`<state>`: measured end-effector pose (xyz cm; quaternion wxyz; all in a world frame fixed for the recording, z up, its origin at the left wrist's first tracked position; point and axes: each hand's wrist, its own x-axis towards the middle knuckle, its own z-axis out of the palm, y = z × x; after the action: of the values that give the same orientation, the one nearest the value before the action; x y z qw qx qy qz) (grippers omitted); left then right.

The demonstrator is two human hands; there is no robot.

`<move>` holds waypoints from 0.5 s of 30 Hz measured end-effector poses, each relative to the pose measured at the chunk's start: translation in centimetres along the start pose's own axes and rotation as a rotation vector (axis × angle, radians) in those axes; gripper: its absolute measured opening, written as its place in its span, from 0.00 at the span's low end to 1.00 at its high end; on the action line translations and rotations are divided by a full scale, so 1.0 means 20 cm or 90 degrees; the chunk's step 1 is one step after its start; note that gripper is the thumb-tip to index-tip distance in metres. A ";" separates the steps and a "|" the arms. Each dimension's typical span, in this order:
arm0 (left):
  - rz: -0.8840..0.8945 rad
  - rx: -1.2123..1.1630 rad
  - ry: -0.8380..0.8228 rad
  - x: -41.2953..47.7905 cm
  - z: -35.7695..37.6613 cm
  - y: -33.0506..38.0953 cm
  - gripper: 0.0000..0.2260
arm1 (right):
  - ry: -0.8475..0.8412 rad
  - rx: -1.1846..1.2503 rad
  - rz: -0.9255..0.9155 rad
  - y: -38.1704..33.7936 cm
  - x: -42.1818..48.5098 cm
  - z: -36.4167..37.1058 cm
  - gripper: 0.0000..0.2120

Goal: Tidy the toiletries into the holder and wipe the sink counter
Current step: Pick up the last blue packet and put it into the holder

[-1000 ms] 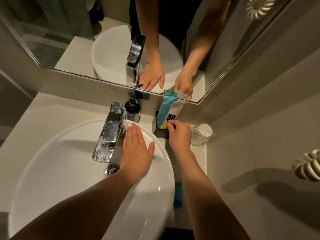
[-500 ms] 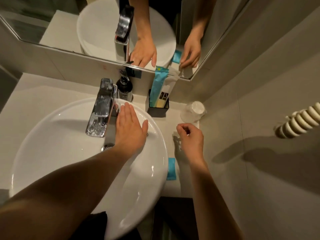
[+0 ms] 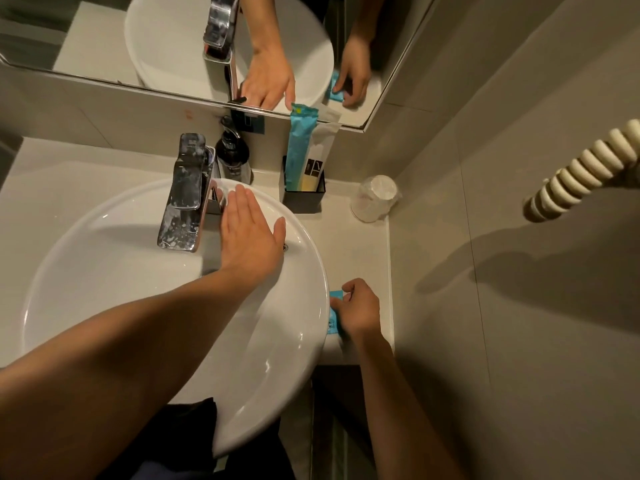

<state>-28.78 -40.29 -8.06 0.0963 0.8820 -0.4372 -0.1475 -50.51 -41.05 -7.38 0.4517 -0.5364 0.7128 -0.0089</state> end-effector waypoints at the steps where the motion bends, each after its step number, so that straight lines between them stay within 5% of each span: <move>1: 0.000 0.000 0.000 0.00 0.00 0.00 0.37 | 0.000 0.011 0.003 0.00 0.00 0.00 0.13; 4: 0.002 0.005 -0.002 0.01 0.00 0.00 0.37 | 0.004 0.038 0.012 0.00 0.00 -0.02 0.05; 8: 0.003 0.002 -0.007 0.01 0.00 0.00 0.37 | 0.026 0.133 -0.028 -0.07 -0.01 -0.13 0.06; 15: 0.005 0.001 -0.004 0.01 0.00 0.00 0.37 | 0.138 0.271 -0.300 -0.52 0.02 -0.38 0.06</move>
<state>-28.69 -40.43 -8.02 0.0949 0.8799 -0.4408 -0.1498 -47.58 -49.27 2.08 0.4610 -0.5756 0.5953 -0.3189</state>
